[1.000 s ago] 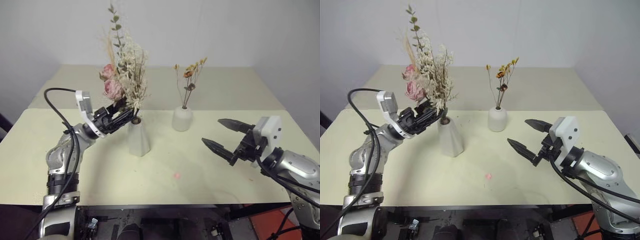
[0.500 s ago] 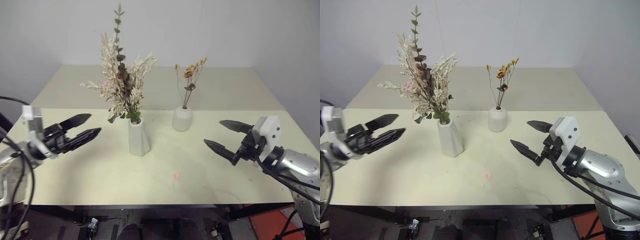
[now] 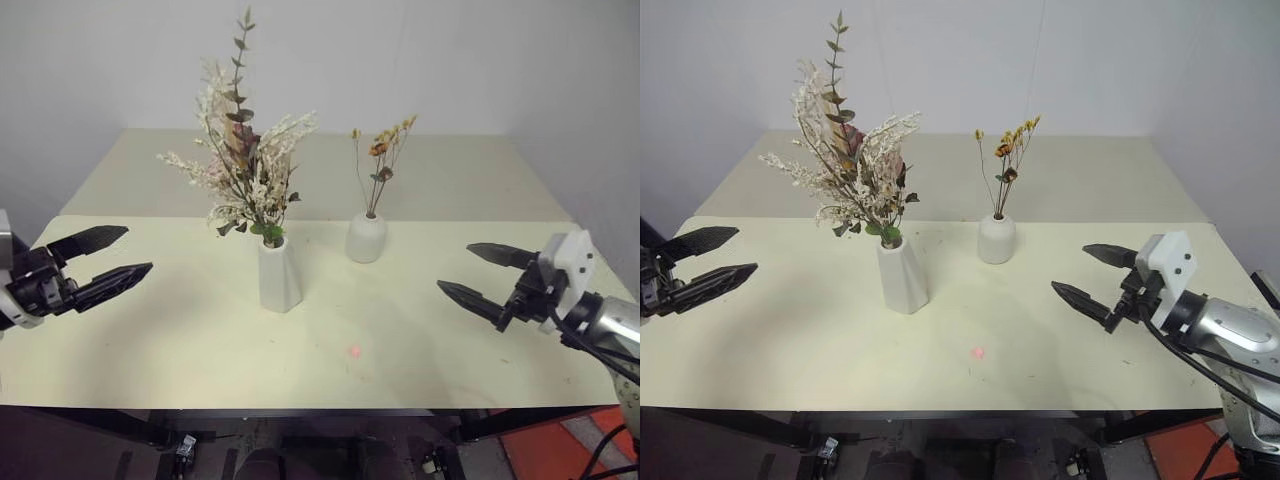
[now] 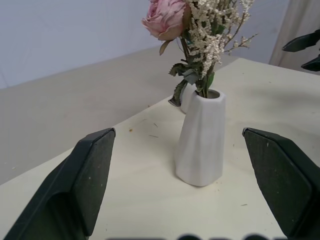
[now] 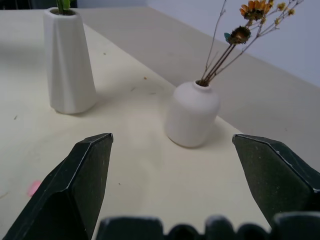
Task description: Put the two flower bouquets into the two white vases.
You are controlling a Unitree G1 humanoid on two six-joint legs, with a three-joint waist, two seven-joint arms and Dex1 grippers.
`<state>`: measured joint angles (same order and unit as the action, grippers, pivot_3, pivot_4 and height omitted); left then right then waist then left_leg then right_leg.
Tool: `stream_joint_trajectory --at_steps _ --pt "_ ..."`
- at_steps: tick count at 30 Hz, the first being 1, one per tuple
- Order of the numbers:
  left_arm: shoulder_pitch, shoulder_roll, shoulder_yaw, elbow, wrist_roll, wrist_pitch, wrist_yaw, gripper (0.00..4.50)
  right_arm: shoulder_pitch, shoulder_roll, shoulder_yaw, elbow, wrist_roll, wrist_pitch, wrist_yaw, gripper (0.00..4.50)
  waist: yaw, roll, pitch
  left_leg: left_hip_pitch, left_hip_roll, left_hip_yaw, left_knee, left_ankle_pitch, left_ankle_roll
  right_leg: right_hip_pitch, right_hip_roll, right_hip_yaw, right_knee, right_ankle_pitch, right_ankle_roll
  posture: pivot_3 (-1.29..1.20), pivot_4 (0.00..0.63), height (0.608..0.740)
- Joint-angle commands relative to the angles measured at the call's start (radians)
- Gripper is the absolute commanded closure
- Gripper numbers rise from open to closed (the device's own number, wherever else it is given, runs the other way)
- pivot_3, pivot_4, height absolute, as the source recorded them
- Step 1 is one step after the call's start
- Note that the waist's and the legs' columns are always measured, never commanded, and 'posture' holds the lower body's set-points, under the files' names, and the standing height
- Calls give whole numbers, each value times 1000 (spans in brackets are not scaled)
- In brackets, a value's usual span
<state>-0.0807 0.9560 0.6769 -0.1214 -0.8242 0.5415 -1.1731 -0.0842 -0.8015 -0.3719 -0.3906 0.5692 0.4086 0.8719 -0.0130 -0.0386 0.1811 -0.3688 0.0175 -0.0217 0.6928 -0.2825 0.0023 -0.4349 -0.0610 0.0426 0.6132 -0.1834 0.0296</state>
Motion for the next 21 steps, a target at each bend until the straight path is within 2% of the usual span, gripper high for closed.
stream_joint_trajectory --at_steps 1,6,13,16,21 --pt "-12 31 36 -27 -19 8 2 67 1 -21 -52 -6 4 -28 10 0 -1 0 0 0 0 0 0 0 0 0 0 0 0 0 0 0 150 740" --pt "18 49 79 -64 -29 45 28 67 7 -45 -76 26 33 -22 62 0 -5 0 0 0 0 1 0 0 0 0 0 1 0 0 0 0 150 740" --pt "188 61 286 -188 -59 159 35 67 82 -85 -70 33 6 -22 123 0 -5 0 0 0 1 1 0 0 1 -1 0 1 0 -1 0 0 150 740" --pt "223 75 352 -192 -29 170 53 67 39 -83 -36 86 -1 -33 133 0 -5 0 0 1 1 1 0 0 1 0 0 1 0 -2 2 0 150 740" --pt "273 88 430 -219 -24 190 53 67 -119 -66 74 191 -25 -65 176 0 -14 0 0 2 1 3 0 0 0 0 1 2 1 -2 2 0 150 740"
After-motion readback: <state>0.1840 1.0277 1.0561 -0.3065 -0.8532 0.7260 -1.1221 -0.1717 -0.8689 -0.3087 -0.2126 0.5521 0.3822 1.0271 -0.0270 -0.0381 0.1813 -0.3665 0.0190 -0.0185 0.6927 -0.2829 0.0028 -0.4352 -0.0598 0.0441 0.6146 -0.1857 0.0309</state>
